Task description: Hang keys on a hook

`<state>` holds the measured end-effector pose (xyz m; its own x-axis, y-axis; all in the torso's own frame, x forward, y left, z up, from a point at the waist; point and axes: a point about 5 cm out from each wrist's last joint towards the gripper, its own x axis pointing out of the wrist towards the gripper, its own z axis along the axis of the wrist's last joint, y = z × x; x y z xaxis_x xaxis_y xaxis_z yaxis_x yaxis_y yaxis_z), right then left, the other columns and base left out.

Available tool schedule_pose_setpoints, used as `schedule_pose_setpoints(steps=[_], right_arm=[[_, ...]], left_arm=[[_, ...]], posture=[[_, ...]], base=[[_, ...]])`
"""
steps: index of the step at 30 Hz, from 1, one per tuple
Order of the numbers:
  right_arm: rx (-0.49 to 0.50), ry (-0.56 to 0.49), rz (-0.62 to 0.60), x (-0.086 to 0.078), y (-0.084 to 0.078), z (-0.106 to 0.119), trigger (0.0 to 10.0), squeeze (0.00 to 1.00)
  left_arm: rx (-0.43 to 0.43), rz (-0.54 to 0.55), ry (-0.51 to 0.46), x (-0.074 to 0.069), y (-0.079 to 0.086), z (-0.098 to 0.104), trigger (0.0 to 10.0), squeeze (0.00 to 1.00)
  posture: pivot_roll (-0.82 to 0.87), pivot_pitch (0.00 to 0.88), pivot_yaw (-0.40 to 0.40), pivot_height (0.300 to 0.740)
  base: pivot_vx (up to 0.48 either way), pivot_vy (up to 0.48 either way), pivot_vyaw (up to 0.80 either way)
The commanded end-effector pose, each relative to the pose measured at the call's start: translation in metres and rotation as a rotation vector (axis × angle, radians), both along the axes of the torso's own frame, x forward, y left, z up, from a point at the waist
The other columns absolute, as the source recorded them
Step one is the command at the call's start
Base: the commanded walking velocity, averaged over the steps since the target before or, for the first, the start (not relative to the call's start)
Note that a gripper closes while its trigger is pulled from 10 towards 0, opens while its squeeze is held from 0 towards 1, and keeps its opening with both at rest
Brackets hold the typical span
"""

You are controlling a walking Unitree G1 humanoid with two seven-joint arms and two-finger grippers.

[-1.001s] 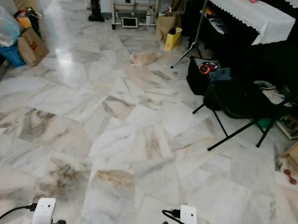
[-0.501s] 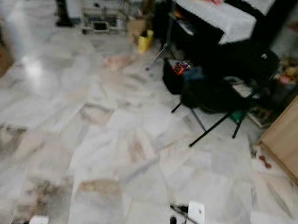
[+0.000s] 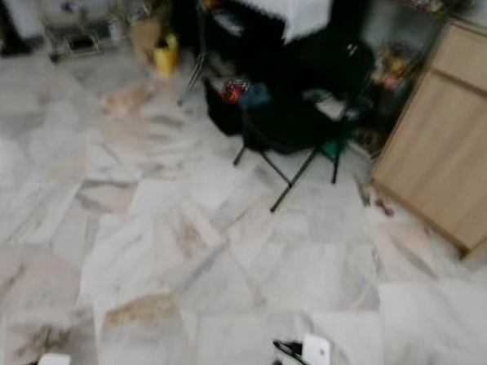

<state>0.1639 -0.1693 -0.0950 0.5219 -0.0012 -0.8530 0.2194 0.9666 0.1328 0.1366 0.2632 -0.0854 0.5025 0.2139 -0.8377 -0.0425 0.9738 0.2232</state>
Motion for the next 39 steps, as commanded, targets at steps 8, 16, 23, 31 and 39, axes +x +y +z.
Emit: schedule_pose_setpoints(steps=[8, 16, 23, 31, 39], right_arm=[[0.016, -0.010, 0.007, 0.003, 0.006, 0.001, 10.0, 0.00], [0.007, -0.016, 0.022, 0.007, 0.004, 0.003, 10.0, 0.00], [0.013, -0.020, 0.022, 0.009, 0.006, 0.004, 10.0, 0.00], [0.010, -0.012, 0.022, 0.006, 0.004, 0.002, 10.0, 0.00], [0.010, 0.000, 0.018, 0.002, 0.002, 0.001, 10.0, 0.00]], left_arm=[[0.018, -0.027, 0.023, 0.004, -0.001, 0.000, 10.0, 0.00], [0.008, -0.016, 0.007, 0.008, -0.006, 0.000, 10.0, 0.00], [0.006, -0.027, 0.003, 0.011, -0.008, 0.001, 10.0, 0.00], [-0.007, -0.026, -0.007, 0.019, -0.015, 0.002, 10.0, 0.00], [-0.003, -0.032, 0.000, 0.018, -0.015, 0.001, 10.0, 0.00]], posture=[[0.16, 0.020, 0.005, 0.740], [0.15, 0.035, -0.013, 0.740], [0.13, 0.043, -0.016, 0.740], [0.13, 0.041, -0.019, 0.740], [0.13, 0.045, -0.017, 0.740]], base=[[0.000, 0.000, -0.78], [0.000, 0.000, -0.78], [0.000, -0.187, -0.78], [0.000, -0.030, -0.78], [0.000, 0.000, -0.78]])
